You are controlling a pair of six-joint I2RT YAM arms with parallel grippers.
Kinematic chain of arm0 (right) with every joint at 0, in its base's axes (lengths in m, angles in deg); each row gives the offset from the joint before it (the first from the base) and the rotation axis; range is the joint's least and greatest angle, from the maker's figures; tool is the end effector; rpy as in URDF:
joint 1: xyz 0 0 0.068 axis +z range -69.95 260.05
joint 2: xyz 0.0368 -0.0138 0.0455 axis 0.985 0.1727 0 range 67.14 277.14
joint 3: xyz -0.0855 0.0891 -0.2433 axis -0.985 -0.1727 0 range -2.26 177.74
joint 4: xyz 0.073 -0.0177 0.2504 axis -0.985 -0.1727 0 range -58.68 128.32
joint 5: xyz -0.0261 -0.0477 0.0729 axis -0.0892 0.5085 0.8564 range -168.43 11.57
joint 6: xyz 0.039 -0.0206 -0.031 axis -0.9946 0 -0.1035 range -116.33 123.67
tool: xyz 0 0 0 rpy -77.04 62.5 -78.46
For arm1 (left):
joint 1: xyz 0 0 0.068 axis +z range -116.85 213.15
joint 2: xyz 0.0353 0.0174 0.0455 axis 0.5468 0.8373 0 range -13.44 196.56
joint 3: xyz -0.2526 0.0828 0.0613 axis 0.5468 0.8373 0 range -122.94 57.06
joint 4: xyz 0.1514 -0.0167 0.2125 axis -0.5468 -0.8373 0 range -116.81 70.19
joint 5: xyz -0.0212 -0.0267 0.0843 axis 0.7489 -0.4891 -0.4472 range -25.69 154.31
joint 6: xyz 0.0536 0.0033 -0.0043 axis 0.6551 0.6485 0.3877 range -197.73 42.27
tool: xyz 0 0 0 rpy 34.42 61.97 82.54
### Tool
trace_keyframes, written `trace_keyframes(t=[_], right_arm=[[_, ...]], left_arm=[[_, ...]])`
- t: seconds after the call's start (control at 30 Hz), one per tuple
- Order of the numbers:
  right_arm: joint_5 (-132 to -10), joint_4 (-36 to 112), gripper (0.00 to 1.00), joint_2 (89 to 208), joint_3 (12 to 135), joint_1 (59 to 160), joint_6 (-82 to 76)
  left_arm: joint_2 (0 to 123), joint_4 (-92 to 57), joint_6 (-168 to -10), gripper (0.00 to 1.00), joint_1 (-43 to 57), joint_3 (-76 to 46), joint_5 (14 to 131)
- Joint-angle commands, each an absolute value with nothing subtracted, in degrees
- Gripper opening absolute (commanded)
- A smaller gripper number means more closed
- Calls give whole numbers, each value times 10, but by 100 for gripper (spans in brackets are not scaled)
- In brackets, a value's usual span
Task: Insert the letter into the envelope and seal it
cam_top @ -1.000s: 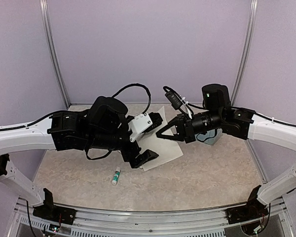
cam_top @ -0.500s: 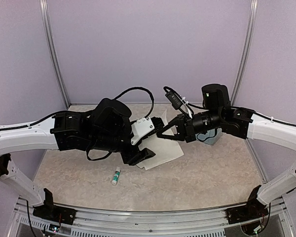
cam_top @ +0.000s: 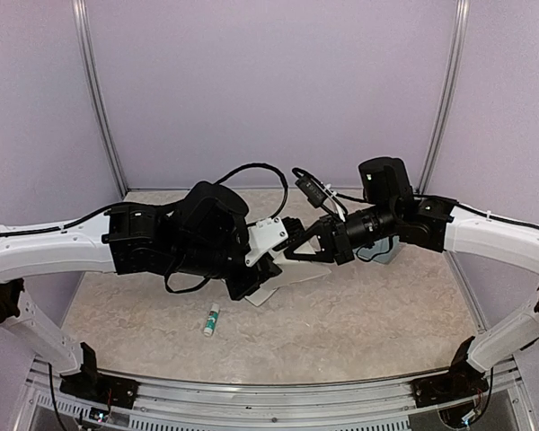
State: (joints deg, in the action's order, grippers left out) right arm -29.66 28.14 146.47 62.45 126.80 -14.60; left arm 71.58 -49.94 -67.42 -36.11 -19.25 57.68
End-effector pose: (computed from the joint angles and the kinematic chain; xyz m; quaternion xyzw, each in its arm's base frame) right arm 0.1941 0.2453 0.3283 -0.4043 0.6890 0.5570 0.2269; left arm 0.1219 -0.3105 0.3303 0.5570 0.7080 -0.1666 0.4010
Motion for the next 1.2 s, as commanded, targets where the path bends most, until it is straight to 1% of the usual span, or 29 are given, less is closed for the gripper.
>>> trace_keyframes(t=[0.0,0.03,0.13,0.23,0.27,0.33,0.37,0.5,0.67,0.73,0.87,0.97,1.03,1.1,1.13,1.17], right_arm=[[-318,284,6,1446,625,1261,-137],[-322,289,10,1441,619,1258,-137],[-324,329,35,1412,584,1239,-154],[-321,378,55,1376,536,1223,-173],[-319,391,60,1368,523,1220,-179],[-305,427,65,1356,499,1219,-192],[-298,446,66,1350,487,1219,-200],[-281,531,67,1328,447,1220,-233],[-280,567,67,1318,428,1220,-241],[-275,577,66,1320,427,1219,-244],[-257,607,61,1325,423,1220,-256],[-254,630,51,1326,418,1219,-267],[-249,651,34,1327,414,1219,-278],[-250,656,12,1329,414,1219,-281],[-255,649,3,1329,415,1219,-279],[-263,641,0,1329,419,1219,-274]], left_arm=[[723,-495,-694,4,-365,-199,584],[723,-490,-703,2,-364,-195,577],[717,-472,-739,1,-352,-183,587],[699,-427,-786,2,-328,-153,637],[691,-409,-809,2,-322,-142,658],[672,-368,-839,3,-309,-121,698],[661,-347,-852,4,-305,-110,715],[625,-271,-897,5,-286,-68,773],[592,-224,-924,6,-273,-36,807],[589,-220,-928,6,-271,-34,818],[592,-218,-933,6,-271,-35,826],[592,-208,-938,6,-271,-32,830],[592,-203,-942,6,-271,-29,832],[592,-202,-943,8,-271,-30,837],[594,-202,-941,11,-271,-32,841],[596,-205,-938,19,-270,-35,842]])
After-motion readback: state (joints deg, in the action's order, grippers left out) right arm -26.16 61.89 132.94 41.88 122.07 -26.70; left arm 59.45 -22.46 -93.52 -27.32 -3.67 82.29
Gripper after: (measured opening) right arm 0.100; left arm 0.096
